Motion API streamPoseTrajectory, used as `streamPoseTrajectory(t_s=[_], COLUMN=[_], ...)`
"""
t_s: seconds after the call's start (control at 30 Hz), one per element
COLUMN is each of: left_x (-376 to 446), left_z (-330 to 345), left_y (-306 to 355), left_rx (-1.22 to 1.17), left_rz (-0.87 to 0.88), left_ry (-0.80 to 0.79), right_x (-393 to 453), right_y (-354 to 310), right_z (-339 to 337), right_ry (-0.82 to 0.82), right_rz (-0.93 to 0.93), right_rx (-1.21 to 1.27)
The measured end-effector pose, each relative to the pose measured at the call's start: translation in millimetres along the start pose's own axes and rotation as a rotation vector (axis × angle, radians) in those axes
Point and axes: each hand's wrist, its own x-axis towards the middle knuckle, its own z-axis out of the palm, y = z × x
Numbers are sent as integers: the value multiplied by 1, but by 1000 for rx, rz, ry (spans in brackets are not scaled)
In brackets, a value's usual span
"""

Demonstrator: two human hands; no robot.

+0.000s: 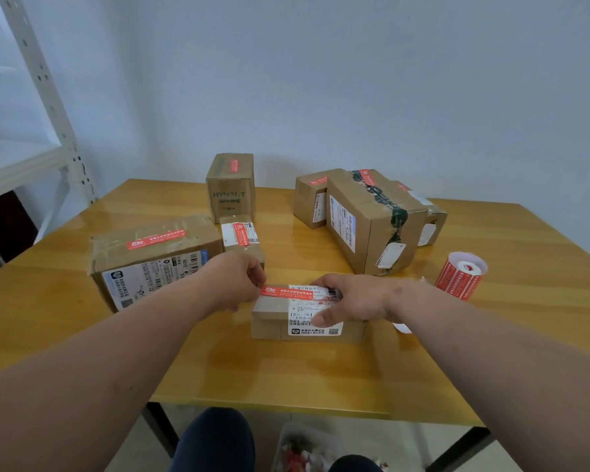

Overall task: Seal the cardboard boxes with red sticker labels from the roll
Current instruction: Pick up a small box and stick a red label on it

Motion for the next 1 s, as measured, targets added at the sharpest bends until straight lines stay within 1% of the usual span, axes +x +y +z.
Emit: streamPoseTrajectory(t_s=[0.1, 0.17, 0.33, 0.43, 0.73, 1.0], left_x=[0, 3, 5, 6, 5, 5], left_z=[-1, -2, 0, 2, 2, 0], left_y=[3, 2, -1, -4, -9, -12], left_rx=[-10, -67, -494, -621, -693, -654], left_rz=[-29, -93, -320, -374, -375, -330], left_ry=[-14, -50, -136, -153, -173, -179], right_x=[2, 2, 2, 3, 1, 0], right_y=[0, 0, 0, 1, -1, -2], right_z=[0, -1, 0, 0, -2, -3], right_ry=[-1, -6, -9, -8, -17, -30], right_rz=[3, 7, 11, 8, 1, 2], right_rx=[-7, -12, -5, -11, -12, 6])
